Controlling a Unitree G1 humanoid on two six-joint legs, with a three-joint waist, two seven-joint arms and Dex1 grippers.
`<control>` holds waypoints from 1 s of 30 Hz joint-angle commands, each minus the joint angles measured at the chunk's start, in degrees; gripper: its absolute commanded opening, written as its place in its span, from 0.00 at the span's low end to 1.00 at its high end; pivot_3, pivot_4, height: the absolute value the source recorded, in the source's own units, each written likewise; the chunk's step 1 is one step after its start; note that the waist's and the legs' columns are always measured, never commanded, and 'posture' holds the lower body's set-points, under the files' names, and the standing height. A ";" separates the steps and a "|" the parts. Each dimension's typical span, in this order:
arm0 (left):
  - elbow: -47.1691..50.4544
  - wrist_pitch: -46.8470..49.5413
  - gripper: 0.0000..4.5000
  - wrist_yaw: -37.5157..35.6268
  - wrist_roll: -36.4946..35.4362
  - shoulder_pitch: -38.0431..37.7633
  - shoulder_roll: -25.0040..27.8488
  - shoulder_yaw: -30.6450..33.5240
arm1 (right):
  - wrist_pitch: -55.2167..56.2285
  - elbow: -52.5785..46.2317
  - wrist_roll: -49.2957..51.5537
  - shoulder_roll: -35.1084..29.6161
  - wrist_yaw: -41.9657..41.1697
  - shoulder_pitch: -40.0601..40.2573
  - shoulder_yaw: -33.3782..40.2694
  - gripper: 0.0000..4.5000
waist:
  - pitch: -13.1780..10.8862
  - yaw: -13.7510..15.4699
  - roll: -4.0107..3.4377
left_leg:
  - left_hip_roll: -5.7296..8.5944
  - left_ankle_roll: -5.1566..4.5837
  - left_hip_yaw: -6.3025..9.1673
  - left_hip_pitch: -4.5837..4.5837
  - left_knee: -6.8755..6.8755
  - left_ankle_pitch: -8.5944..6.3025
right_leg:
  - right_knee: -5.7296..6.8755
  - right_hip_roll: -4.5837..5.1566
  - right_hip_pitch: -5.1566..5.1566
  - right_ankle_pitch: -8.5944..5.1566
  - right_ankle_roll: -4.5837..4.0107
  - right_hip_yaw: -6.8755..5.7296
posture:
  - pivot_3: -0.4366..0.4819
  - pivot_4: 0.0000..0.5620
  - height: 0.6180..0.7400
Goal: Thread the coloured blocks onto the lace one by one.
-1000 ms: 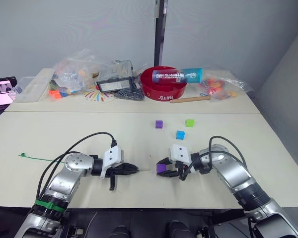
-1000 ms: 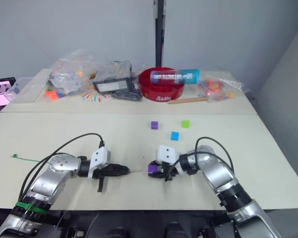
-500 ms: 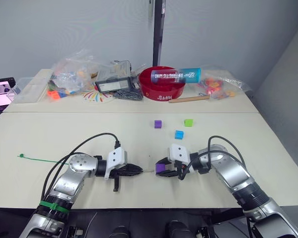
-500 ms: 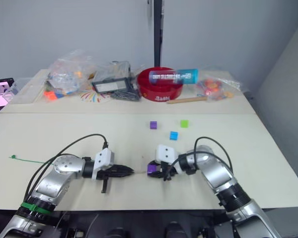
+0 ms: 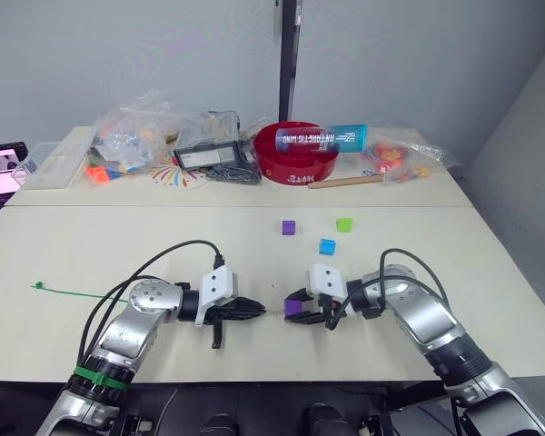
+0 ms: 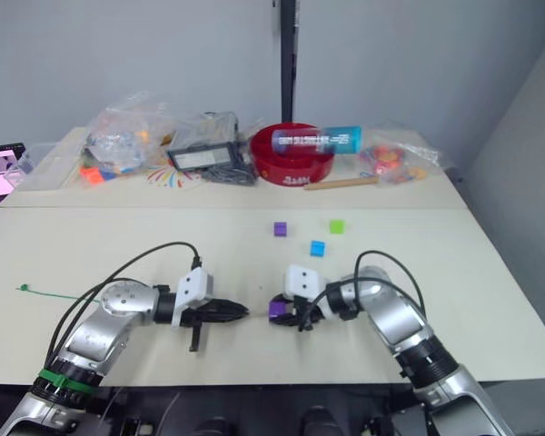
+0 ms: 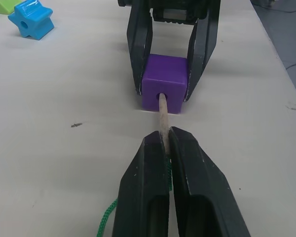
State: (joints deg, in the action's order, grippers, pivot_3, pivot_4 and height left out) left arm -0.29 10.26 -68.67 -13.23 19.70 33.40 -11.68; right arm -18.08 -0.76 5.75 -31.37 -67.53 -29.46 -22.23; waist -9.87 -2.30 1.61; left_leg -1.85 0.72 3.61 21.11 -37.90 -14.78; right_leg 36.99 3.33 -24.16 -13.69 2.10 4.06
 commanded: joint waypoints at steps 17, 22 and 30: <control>5.48 3.40 0.00 3.93 2.04 3.05 -2.03 -2.79 | -2.32 0.00 -1.46 -0.48 0.01 1.46 -2.05 0.27 | 0.00 0.04 0.00 | 0.01 0.00 0.00 0.00 0.00 0.00 | 0.00 0.00 0.01 0.00 0.00 0.01 | 0.48 0.27 0.92; 6.83 4.75 0.00 4.96 2.39 3.10 -3.53 -3.98 | -2.78 0.07 -1.56 -0.12 0.46 1.39 -2.01 0.27 | 0.00 0.24 0.01 | 0.02 0.01 0.00 0.00 0.00 0.00 | -0.01 0.01 0.02 0.00 0.00 0.01 | 0.48 0.27 0.92; 5.31 5.62 0.00 5.10 2.47 4.23 -6.30 -4.57 | -3.38 0.73 -1.61 0.65 1.15 0.85 -1.69 0.27 | 0.01 0.52 0.01 | 0.03 0.01 0.00 0.00 -0.10 0.01 | -0.01 0.02 0.07 0.00 0.00 0.01 | 0.48 0.27 0.92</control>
State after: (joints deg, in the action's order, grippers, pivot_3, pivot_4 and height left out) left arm 3.29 16.53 -64.61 -9.26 21.78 29.54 -15.29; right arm -20.25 -1.00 5.67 -31.37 -67.27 -29.33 -21.76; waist -9.86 -1.77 1.61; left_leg -1.82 0.73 3.61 21.12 -38.01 -14.77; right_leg 36.98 3.34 -24.08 -13.69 2.11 4.07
